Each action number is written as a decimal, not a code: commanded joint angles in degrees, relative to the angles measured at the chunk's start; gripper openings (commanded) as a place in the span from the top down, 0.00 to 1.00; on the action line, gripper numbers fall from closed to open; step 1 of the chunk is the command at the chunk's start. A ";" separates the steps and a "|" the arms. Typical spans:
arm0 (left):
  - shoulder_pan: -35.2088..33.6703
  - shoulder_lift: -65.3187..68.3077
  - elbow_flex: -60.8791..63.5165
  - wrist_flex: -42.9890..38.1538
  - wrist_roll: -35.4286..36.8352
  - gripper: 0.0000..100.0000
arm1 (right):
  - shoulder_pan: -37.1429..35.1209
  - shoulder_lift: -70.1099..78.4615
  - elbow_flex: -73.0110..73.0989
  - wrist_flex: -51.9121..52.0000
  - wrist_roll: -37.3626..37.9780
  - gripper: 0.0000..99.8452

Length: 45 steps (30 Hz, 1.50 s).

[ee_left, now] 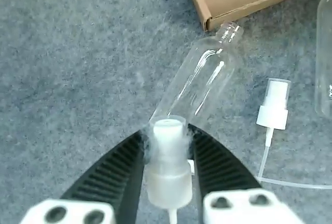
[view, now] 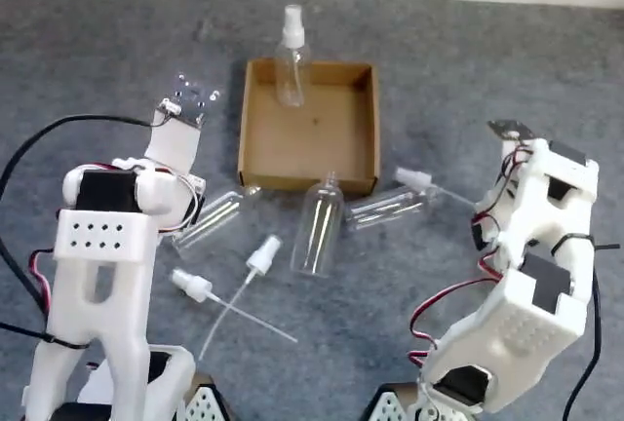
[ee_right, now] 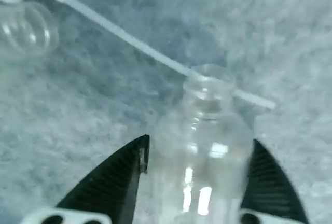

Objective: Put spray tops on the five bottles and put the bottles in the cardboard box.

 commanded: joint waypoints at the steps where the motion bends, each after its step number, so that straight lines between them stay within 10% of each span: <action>1: 0.75 -1.54 -0.31 -1.05 0.53 1.00 | 0.75 -0.57 -3.74 -0.75 1.14 0.90; 9: 0.75 -4.79 -5.14 -0.62 0.97 1.00 | -1.36 -11.47 -11.30 5.76 -3.16 1.00; 17: 0.84 -19.30 -6.90 1.49 4.66 1.00 | -19.65 -41.27 -3.74 7.52 -13.45 1.00; 29: 1.10 -30.29 -21.67 -1.32 18.11 1.00 | -56.40 -73.19 28.79 -13.14 -22.42 1.00; 45: 7.08 -30.29 -20.09 -16.00 36.13 1.00 | -75.91 -83.30 50.86 -29.49 -23.03 1.00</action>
